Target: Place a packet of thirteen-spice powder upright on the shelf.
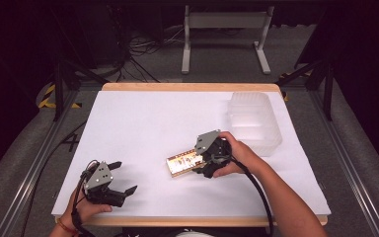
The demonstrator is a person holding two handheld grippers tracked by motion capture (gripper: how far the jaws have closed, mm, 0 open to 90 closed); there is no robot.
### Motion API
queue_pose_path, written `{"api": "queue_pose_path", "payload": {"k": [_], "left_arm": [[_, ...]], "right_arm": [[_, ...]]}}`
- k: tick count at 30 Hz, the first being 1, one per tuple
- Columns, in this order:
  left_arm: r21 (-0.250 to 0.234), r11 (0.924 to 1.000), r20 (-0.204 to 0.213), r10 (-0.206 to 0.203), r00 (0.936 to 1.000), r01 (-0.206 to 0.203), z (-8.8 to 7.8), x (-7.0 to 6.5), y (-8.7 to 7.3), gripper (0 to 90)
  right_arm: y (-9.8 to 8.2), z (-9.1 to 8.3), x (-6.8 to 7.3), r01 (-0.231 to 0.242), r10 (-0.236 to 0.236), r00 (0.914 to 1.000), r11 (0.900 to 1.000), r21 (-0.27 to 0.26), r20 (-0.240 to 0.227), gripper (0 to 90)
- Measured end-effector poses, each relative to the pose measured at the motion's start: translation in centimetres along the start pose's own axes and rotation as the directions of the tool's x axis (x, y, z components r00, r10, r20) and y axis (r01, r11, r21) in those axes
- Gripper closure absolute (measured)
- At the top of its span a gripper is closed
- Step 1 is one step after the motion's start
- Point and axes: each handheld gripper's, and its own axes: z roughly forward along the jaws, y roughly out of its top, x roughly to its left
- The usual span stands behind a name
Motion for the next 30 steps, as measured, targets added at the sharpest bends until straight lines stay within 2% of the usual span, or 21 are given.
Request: {"api": "queue_pose_path", "payload": {"k": [4,6,7,14,19,22,26,30], "left_arm": [[0.004,1.0,-0.005,-0.006,1.0,0.006,-0.4,-0.2,-0.3,5.7],[0.007,0.9999,-0.007,-0.008,0.9999,0.008,-0.5,-0.3,-0.4,5.7],[0.009,0.9999,-0.012,-0.011,0.9999,0.011,-0.8,-0.4,-0.6,5.7],[0.024,0.9992,-0.044,-0.03,0.9986,0.031,-2.0,-0.9,-1.6,5.7],[0.027,0.9986,-0.064,-0.043,0.997,0.045,-2.8,-1.3,-2.2,5.7],[0.03,0.9973,-0.08,-0.064,0.9947,0.066,-3.6,-1.6,-2.7,5.6],[0.036,0.9967,-0.095,-0.068,0.9931,0.072,-4.2,-1.8,-3.2,5.6],[0.034,0.996,-0.106,-0.078,0.9913,0.082,-4.6,-2.0,-3.5,5.6]], "right_arm": [[1.3,1.1,0.3,0.05,-0.049,0.9977,0.998,0.025,-0.046,23.1],[1.6,1.4,0.3,0.062,-0.06,0.9971,0.998,0.033,-0.048,23.0],[2.1,2.0,0.4,0.083,-0.079,0.9944,0.995,0.056,-0.069,22.8],[3.0,3.6,-0.2,0.099,-0.093,0.9893,0.993,0.057,-0.113,22.9],[3.6,4.6,-0.4,0.124,-0.113,0.9844,0.99,0.074,-0.135,23.0],[4.1,5.6,-0.8,0.135,-0.119,0.9793,0.987,0.09,-0.163,23.1],[4.4,6.6,-1.0,0.155,-0.133,0.9727,0.982,0.107,-0.19,23.3],[4.6,7.2,-1.1,0.169,-0.142,0.9696,0.978,0.121,-0.199,23.2]]}}
